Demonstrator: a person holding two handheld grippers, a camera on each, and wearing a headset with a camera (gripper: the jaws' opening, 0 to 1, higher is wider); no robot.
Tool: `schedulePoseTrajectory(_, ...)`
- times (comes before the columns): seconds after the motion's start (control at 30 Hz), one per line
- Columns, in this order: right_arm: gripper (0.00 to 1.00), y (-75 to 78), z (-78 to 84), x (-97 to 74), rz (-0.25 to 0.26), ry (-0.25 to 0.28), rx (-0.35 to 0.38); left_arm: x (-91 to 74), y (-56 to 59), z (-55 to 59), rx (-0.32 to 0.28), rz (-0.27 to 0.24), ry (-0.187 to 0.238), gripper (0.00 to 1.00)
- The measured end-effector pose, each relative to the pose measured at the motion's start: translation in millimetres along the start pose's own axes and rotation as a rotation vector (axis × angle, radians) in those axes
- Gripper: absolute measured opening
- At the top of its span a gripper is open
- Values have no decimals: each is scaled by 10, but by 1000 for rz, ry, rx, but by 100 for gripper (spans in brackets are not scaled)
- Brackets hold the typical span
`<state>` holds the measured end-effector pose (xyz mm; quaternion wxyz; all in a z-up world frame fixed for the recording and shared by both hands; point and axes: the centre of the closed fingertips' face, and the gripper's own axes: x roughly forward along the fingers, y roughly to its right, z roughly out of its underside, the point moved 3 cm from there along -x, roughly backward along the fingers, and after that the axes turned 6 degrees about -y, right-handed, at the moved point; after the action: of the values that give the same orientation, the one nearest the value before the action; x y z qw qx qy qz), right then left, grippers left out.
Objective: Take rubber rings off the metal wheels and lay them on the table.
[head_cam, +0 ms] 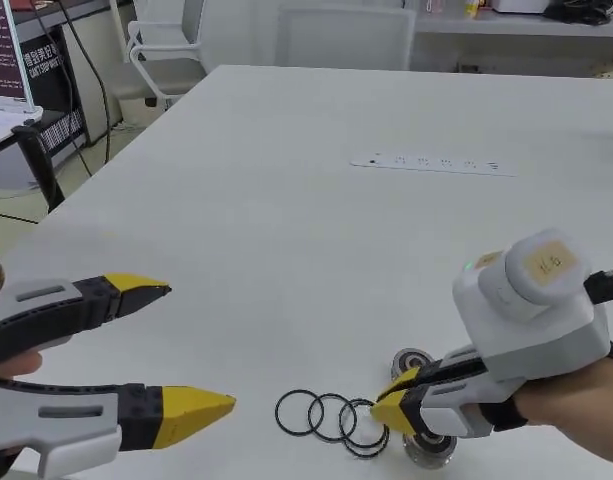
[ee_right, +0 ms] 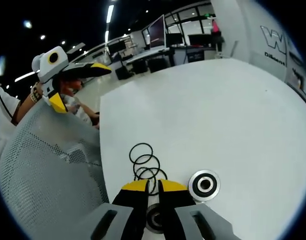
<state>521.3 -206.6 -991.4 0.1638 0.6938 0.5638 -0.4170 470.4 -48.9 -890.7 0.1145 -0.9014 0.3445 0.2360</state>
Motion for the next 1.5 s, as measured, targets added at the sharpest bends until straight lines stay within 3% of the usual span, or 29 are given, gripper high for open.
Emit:
schedulePoseTrajectory(0.17,11,64,-15,-67,20,9,15,8,-5,5,-2,1,1,70)
schedulePoseTrajectory(0.27,11,76,-106,-168,-1,75,71,20,-12,8,-5,2,3,70)
schedulePoseTrajectory(0.33,15,100,-151,-252,12,101,73,26,-11,7,-5,5,4,70)
schedulePoseTrajectory(0.47,29,66,-253,-392,-20,158,109,41,-24,13,-6,12,6,71)
schedulePoseTrajectory(0.6,46,26,-327,-499,2,179,43,51,-47,20,-9,12,7,71)
schedulePoseTrajectory(0.8,56,-115,-366,-589,-29,198,16,54,-57,40,-12,20,9,71)
schedulePoseTrajectory(0.93,66,-126,-286,-630,8,171,-47,66,-38,94,-17,29,-1,71)
schedulePoseTrajectory(1.1,83,-148,-178,-727,1,168,-40,64,-32,157,-29,32,-13,72)
schedulePoseTrajectory(1.27,85,-81,-14,-883,53,204,-59,54,-37,187,-46,27,-13,72)
schedulePoseTrajectory(1.5,93,1,260,-1059,104,268,26,57,-61,210,-54,21,-19,73)
